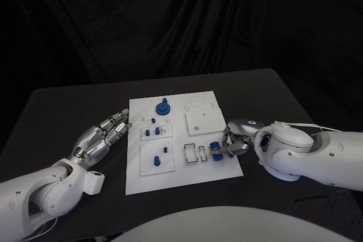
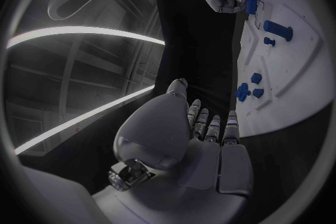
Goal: Assemble the parts on the task board
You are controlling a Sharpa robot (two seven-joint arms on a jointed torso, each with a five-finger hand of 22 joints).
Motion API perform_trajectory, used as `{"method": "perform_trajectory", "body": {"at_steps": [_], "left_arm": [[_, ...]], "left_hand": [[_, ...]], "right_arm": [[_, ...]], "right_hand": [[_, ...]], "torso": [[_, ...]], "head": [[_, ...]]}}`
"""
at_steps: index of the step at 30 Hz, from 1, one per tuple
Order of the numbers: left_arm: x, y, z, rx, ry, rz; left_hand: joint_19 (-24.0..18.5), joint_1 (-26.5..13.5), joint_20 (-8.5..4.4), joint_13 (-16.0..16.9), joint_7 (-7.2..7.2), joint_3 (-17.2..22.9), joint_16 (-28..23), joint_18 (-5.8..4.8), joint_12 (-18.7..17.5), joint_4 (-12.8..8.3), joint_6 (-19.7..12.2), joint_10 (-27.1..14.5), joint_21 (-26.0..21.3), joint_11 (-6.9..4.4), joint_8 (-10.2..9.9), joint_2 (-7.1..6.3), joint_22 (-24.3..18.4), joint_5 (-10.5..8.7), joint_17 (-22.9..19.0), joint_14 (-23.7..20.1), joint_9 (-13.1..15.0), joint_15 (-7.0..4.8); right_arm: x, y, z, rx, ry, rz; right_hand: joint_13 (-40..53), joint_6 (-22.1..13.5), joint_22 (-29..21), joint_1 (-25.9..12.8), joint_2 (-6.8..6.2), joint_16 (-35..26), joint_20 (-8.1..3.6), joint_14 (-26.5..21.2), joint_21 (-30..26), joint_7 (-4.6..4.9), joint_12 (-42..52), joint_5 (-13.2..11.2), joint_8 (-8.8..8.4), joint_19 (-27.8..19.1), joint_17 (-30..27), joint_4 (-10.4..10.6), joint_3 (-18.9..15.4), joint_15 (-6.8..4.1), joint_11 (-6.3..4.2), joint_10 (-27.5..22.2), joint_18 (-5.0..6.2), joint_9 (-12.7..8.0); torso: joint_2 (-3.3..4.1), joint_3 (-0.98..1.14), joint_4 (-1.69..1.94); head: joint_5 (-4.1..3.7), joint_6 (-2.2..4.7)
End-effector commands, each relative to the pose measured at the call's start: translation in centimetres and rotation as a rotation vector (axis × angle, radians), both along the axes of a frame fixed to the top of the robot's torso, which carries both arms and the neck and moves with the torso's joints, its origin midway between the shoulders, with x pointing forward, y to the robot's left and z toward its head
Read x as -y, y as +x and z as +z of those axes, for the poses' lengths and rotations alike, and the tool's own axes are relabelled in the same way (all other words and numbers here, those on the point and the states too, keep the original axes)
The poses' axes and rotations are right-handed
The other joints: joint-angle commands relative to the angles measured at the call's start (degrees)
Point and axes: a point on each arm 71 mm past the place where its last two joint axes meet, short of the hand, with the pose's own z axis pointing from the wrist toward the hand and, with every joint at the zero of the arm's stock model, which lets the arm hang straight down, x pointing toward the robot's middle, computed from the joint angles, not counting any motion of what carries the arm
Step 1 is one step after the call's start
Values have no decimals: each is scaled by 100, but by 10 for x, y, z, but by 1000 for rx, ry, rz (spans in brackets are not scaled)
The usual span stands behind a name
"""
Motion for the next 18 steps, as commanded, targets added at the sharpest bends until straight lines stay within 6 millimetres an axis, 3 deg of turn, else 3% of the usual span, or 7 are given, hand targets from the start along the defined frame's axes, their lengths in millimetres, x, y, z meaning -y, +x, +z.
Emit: {"method": "perform_trajectory", "body": {"at_steps": [1, 5, 14, 18], "left_arm": [[1, 1, 8, 96, -52, 7], [1, 1, 8, 91, -52, 3], [1, 2, 7, 82, -47, 0], [1, 2, 6, 77, -45, -2]], "left_hand": [[7, 33, 0, -1, 31, 6, -38, 34, -10, 0, -13, -27, 5, 9, 6, -34, -7, 37, -5, -2, -8, 4], [7, 38, 6, 0, 42, 12, -38, 33, -8, -2, -4, -27, 5, 17, 7, -30, -7, 40, -5, -2, -7, 11], [8, 57, 20, -1, 64, 27, -38, 31, -18, -15, -23, -32, 6, 37, 4, -23, -12, 49, -5, -2, -9, 28], [10, 66, 27, -2, 76, 36, -38, 30, -24, -22, -41, -36, 7, 49, 1, -18, -11, 52, -5, -2, -11, 36]], "right_arm": [[1, -1, -5, -17, -31, -6], [0, -2, -10, -29, -34, -3], [-4, -2, -16, -24, -17, 5], [-6, 0, -17, -21, -13, 7]], "right_hand": [[1508, 36, 1442, 30, -15, -13, -2, 579, 3, 6, 14, -54, -41, 503, 1371, 3, -11, 17, 25, 596, -85, 10], [1508, 18, 1437, -39, -15, -20, 2, 575, -9, 14, 14, -88, -87, 496, 1353, 4, -34, 24, 30, 596, -81, 11], [1508, 20, 1437, -60, 18, -21, 9, 575, -9, 21, 14, -163, -137, 495, 1351, -1, -20, 32, 39, 596, -81, 18], [1508, 27, 1436, -40, 53, -23, 12, 574, -10, 23, 14, -168, -154, 494, 1346, -1, 5, 34, 40, 596, -80, 23]], "torso": [[4, 0, 13], [15, -3, 48], [21, -12, 32], [24, -6, 24]], "head": [[-4, -1], [-15, -1], [43, -1], [47, -1]]}}
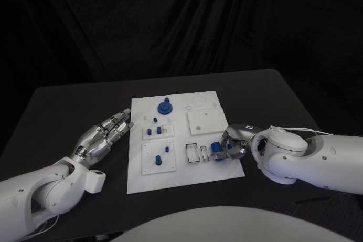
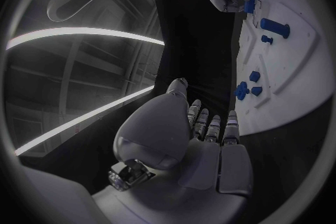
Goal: Assemble the parts on the task board
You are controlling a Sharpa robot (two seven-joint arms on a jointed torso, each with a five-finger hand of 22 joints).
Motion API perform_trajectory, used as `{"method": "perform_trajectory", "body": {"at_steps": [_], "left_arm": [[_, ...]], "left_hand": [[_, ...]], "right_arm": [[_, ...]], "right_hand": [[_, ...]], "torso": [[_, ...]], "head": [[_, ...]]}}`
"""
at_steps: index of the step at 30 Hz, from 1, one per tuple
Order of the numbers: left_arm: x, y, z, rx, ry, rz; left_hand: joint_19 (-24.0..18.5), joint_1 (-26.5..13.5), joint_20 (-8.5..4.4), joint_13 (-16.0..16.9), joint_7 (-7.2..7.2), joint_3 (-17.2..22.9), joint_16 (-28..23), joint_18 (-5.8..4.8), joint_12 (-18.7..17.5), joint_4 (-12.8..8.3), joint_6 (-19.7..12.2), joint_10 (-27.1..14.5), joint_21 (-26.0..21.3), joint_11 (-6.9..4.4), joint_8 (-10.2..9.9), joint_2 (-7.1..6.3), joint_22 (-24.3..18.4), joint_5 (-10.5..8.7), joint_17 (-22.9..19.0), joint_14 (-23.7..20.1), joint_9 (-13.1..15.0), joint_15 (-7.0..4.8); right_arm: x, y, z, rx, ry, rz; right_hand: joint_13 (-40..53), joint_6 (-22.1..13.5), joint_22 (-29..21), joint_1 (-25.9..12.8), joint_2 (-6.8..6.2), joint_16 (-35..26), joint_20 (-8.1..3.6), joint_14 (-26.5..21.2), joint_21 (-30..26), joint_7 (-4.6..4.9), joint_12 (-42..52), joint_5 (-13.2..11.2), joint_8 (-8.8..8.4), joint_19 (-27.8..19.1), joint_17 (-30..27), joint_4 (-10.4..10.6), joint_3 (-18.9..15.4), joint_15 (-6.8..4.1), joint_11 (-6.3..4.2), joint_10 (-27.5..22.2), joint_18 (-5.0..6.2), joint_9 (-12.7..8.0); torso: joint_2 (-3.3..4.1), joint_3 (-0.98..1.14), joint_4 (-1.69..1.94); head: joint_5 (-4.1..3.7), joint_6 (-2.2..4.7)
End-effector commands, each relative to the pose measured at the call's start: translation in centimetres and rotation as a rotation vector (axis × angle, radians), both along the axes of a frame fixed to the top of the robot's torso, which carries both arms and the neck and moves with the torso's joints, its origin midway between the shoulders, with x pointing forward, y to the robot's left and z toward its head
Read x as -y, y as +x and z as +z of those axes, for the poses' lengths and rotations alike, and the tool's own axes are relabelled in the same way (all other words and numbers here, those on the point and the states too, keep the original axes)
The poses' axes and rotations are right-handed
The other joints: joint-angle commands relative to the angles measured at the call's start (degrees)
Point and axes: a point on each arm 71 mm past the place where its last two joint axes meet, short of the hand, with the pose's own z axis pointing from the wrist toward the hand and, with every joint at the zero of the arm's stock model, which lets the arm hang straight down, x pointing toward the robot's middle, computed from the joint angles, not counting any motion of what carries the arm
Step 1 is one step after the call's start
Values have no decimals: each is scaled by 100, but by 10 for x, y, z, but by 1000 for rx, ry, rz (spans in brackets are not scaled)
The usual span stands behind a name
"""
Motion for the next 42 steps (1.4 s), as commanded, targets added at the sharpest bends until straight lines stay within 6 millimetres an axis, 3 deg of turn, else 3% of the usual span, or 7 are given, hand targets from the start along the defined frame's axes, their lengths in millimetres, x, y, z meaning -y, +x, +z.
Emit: {"method": "perform_trajectory", "body": {"at_steps": [1, 10, 13, 17, 23, 28, 42], "left_arm": [[2, 0, 7, 70, -53, -1], [3, 0, 6, 60, -51, -8], [3, 0, 6, 59, -52, -10], [4, 0, 6, 56, -52, -12], [4, 1, 5, 53, -50, -14], [5, 0, 5, 48, -51, -19], [6, 0, 4, 47, -43, -12]], "left_hand": [[10, 48, 32, -2, 42, 37, -38, 30, -29, -20, -3, -19, 7, 37, -1, 9, -5, 30, -6, -2, -8, 42], [13, 62, 45, -2, 71, 57, -38, 29, -30, -33, -6, -22, 9, 65, -1, 21, -5, 30, -6, -2, -8, 57], [17, 78, 67, 1, 111, 83, -38, 24, -18, -54, 15, -19, 11, 111, 5, 30, -6, 31, -6, -2, -3, 88], [18, 80, 72, 3, 120, 90, -38, 22, -9, -59, 32, -14, 11, 122, 9, 32, -7, 32, -6, -2, 0, 94], [19, 81, 76, 3, 128, 93, -38, 21, -7, -61, 28, -12, 12, 131, 9, 32, -6, 28, -6, -2, -1, 98], [21, 82, 86, 3, 150, 106, -38, 19, -6, -66, 55, -10, 12, 151, 14, 40, -7, 24, -6, -2, 3, 110], [-13, 82, 92, 5, 177, 122, -38, 15, 8, -71, 92, -4, -9, 174, 22, 49, -111, 14, -6, -2, 9, 125]], "right_arm": [[-1, 1, -1, 10, 1, -3], [-2, 6, -7, -14, -38, -11], [-2, 7, -10, -32, -62, -14], [-2, 7, -13, -56, -65, -22], [-3, 7, -14, -77, 18, -60], [-3, 6, -11, -67, 116, -106], [-7, 5, 15, -174, 427, -312]], "right_hand": [[1508, 28, 1437, 4, 59, -23, 12, 574, -10, 23, 14, -20, -30, 494, 1347, -1, 6, 34, 40, 596, -81, 9], [1508, -5, 1427, -152, 259, -35, 30, 568, -34, 48, 14, 93, -150, 479, 1315, -8, 110, 53, 58, 596, -74, 21], [1508, -13, 1423, 32, 352, -40, 46, 565, -43, 61, 14, 577, -244, 473, 1299, -29, 239, 67, 71, 596, -70, 39], [1508, 13, 1421, 542, 374, -49, 46, 560, -46, 47, 14, 1714, -331, 469, 1273, -155, 446, 58, 57, 596, -69, 107], [1508, 44, 1424, 1055, 333, -43, 13, 562, -38, 0, 14, 2794, -304, 471, 1284, -428, 734, 23, 14, 596, -71, 280], [1508, 39, 1407, 1302, 277, -63, -6, 551, -79, -28, 14, 2853, -268, 449, 1230, -646, 859, 2, -12, 596, -59, 412], [1508, 51, 1392, 1320, 312, -71, -19, 547, -117, -40, 14, 2944, -212, 429, 1207, -692, 917, -10, -25, 596, -47, 515]], "torso": [[1, 8, -13], [-5, 13, -1], [-10, 10, -2], [-20, 4, -4], [-25, 11, 18], [-29, 6, 10], [-26, 11, -6]], "head": [[10, -1], [6, -1], [26, -1], [37, -1], [43, -1], [76, -1], [172, -1]]}}
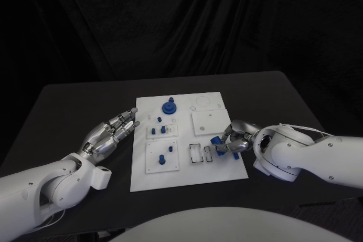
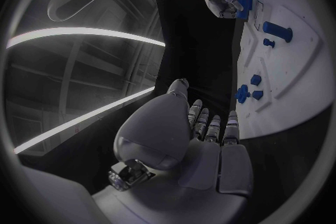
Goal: Assemble the parts on the task board
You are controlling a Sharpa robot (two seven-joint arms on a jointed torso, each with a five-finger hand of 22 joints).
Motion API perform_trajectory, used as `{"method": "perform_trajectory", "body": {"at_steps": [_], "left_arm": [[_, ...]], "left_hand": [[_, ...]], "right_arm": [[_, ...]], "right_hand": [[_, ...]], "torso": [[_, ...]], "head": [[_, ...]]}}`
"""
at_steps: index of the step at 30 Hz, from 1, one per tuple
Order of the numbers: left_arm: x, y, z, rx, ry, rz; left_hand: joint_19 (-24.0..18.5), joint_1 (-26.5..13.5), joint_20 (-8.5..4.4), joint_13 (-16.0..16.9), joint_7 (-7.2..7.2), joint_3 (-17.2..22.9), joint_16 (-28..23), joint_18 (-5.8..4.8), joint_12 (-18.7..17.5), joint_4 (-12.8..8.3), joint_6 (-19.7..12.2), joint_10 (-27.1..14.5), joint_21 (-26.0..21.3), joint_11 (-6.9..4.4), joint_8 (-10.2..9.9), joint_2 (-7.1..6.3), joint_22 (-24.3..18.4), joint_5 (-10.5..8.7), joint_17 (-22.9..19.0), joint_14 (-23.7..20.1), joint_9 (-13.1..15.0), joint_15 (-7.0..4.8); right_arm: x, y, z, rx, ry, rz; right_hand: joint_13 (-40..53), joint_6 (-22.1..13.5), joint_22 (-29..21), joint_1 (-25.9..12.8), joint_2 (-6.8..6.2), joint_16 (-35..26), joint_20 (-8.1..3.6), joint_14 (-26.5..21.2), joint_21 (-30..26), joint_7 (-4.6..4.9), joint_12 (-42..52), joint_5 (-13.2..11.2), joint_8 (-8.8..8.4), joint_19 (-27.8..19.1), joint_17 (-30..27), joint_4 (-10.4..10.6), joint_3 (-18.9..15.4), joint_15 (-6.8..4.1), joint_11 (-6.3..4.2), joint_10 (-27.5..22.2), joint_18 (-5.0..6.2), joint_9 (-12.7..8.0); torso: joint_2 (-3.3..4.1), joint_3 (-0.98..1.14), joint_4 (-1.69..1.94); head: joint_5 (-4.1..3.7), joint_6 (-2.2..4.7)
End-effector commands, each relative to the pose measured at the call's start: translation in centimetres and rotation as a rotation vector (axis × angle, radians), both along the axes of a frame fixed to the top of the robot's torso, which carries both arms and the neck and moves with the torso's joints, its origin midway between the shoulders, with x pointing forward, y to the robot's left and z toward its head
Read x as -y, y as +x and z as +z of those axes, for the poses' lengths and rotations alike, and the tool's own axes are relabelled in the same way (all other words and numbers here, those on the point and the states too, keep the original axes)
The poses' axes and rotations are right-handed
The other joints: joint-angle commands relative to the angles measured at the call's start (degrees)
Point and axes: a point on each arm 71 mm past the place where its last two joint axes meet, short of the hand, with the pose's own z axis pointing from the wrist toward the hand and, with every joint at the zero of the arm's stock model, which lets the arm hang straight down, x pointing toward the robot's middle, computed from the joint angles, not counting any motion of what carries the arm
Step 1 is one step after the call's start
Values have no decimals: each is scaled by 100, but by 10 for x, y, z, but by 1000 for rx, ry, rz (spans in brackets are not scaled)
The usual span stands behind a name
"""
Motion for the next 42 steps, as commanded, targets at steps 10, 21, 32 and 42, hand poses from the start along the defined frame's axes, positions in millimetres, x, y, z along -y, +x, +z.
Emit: {"method": "perform_trajectory", "body": {"at_steps": [10, 21, 32, 42], "left_arm": [[4, 0, 4, 47, -36, 0], [5, 2, 3, 42, -37, -7], [6, 3, 2, 38, -38, -13], [6, 4, 1, 36, -37, -16]], "left_hand": [[-18, 55, 7, 5, 31, 42, -38, 9, 6, -15, 17, -5, -12, 36, 23, 29, -19, 26, -5, -2, 6, 48], [-19, 50, 20, 2, 26, 51, -38, -1, -10, -16, -8, -14, -12, 29, 18, 30, -18, 2, -5, -2, 3, 71], [-19, 48, 28, 0, 24, 59, -38, -6, -24, -16, -28, -20, -12, 28, 14, 36, -18, -4, -5, -2, 0, 83], [-20, 45, 39, -1, 24, 71, -38, -12, -31, -16, -48, -27, -12, 30, 10, 46, -20, -11, -5, -2, -2, 101]], "right_arm": [[-19, -2, 0, -169, 219, -120], [-28, -3, -12, -221, 197, -111], [-32, -1, -16, -224, 190, -104], [-34, 0, -17, -226, 186, -99]], "right_hand": [[1509, -108, 1390, 84, 410, -13, -42, 541, -19, -20, 15, -245, 162, 446, 1193, -328, 401, -27, -23, 606, -45, 248], [1509, -200, 1380, -82, 434, -18, -25, 537, -42, 8, 15, -607, 187, 433, 1177, -207, 323, -8, 1, 606, -38, 333], [1509, -326, 1373, -222, 486, -20, 15, 535, -59, 71, 15, -1292, 124, 425, 1163, -81, 182, 39, 57, 606, -33, 336], [1509, -434, 1363, -407, 511, -31, 59, 527, -87, 136, 15, -1720, 28, 411, 1122, 78, -47, 86, 114, 606, -25, 273]], "torso": [[6, -11, 18], [9, -13, 30], [33, -7, 21], [13, -6, 9]], "head": [[85, -1], [209, -1], [264, -1], [303, -1]]}}
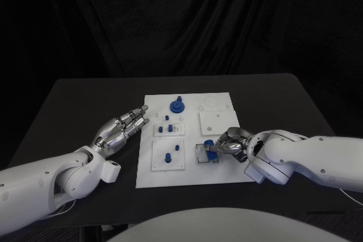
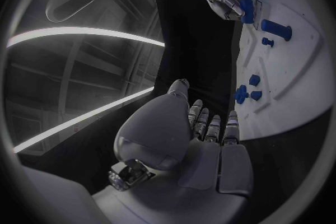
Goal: Assemble the parts on the task board
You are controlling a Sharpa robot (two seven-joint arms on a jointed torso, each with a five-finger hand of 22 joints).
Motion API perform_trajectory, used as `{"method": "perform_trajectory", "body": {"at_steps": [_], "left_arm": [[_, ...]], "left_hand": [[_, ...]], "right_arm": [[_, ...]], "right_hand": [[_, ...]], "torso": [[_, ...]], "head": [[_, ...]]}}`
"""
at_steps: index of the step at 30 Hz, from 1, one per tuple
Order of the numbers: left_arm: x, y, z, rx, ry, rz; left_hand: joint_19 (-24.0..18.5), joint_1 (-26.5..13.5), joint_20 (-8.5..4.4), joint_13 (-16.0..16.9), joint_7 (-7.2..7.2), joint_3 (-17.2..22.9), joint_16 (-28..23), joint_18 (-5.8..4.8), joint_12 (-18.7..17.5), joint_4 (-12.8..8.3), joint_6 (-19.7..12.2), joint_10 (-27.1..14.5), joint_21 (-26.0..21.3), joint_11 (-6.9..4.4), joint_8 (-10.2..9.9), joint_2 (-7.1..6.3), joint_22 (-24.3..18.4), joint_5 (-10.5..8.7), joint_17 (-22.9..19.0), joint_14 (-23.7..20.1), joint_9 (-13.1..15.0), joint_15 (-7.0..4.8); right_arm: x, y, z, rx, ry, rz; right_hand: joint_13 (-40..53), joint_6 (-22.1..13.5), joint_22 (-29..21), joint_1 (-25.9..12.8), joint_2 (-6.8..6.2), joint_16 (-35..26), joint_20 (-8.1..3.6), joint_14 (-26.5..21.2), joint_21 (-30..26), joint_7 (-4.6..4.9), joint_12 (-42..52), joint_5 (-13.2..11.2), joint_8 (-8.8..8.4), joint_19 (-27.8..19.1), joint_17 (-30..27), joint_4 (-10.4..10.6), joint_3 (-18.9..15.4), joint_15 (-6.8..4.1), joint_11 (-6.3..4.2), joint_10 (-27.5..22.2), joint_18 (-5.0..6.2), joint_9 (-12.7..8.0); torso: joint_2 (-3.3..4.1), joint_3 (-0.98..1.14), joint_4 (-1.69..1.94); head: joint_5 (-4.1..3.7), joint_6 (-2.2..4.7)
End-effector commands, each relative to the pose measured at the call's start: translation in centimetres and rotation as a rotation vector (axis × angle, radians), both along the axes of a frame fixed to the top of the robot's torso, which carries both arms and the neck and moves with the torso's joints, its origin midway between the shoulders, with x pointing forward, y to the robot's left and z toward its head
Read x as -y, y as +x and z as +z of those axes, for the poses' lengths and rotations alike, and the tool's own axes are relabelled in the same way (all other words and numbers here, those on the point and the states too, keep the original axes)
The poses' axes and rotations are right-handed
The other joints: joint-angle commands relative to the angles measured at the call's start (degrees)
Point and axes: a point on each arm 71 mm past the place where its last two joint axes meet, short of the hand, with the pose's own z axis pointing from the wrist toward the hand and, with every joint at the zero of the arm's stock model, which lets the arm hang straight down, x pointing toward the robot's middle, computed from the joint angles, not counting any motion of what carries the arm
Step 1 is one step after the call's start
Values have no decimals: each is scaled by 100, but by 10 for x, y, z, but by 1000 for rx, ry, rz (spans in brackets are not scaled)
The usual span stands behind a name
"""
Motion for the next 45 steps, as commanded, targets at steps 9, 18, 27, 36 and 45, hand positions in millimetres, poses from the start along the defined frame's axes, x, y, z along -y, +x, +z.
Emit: {"method": "perform_trajectory", "body": {"at_steps": [9, 18, 27, 36, 45], "left_arm": [[2, 0, 3, 33, -36, -9], [1, 2, 2, 14, -55, 19], [-1, 3, 2, 13, -58, 33], [-2, 3, 1, 12, -57, 35], [-2, 4, 1, 10, -56, 34]], "left_hand": [[-19, 22, 43, -2, 6, 27, -38, -13, -38, -1, -36, -30, -12, 32, 8, 26, -6, -11, -9, 19, -2, 44], [-18, 27, 46, -1, 16, 39, -38, -15, -35, -14, -31, -33, -11, 44, 9, 22, -7, 1, -9, 19, -1, 44], [-17, -28, 34, 2, 33, 25, -38, -7, -13, 25, 20, -24, -10, 60, 23, 2, -11, -55, -9, 19, 7, 24], [-17, -25, 34, 1, 32, 36, -38, -8, -17, 23, 8, -27, -10, 58, 21, 7, -13, -33, -9, 19, 5, 27], [-18, -20, 35, 1, 31, 44, -38, -9, -18, 18, 3, -29, -10, 58, 19, 9, -15, -19, -9, 19, 4, 29]], "right_arm": [[-1, -2, -3, -30, -14, 14], [-3, -2, -3, -30, -10, 26], [-5, -2, -2, -11, 4, 27], [-2, 0, 3, 55, 16, 16], [-3, -2, 14, 197, -6, 92]], "right_hand": [[1506, -122, 1341, -234, -72, -53, 105, 514, -97, 54, 15, -515, -152, 383, 1061, 112, -413, 82, 93, 587, -11, -174], [1506, -124, 1339, -292, -76, -53, 114, 514, -104, 60, 15, -768, -163, 380, 1058, 123, -604, 89, 100, 587, -9, -215], [1506, -122, 1338, -580, 42, -55, 118, 512, -108, 61, 15, -1036, -157, 380, 1048, 148, -993, 92, 101, 587, -8, -259], [1506, -106, 1340, -431, 173, -47, 115, 516, -106, 53, 15, -818, -132, 382, 1067, 96, -1057, 87, 96, 587, -9, -272], [1506, -66, 1343, 124, 167, -44, 96, 515, -98, 16, 15, -607, 96, 387, 1067, -70, -1160, 63, 64, 587, -11, -170]], "torso": [[-19, -2, -16], [-15, 2, -16], [-17, 3, -18], [-7, 6, -16], [-13, 3, -26]], "head": [[61, -1], [81, -1], [109, -1], [139, -1], [201, -1]]}}
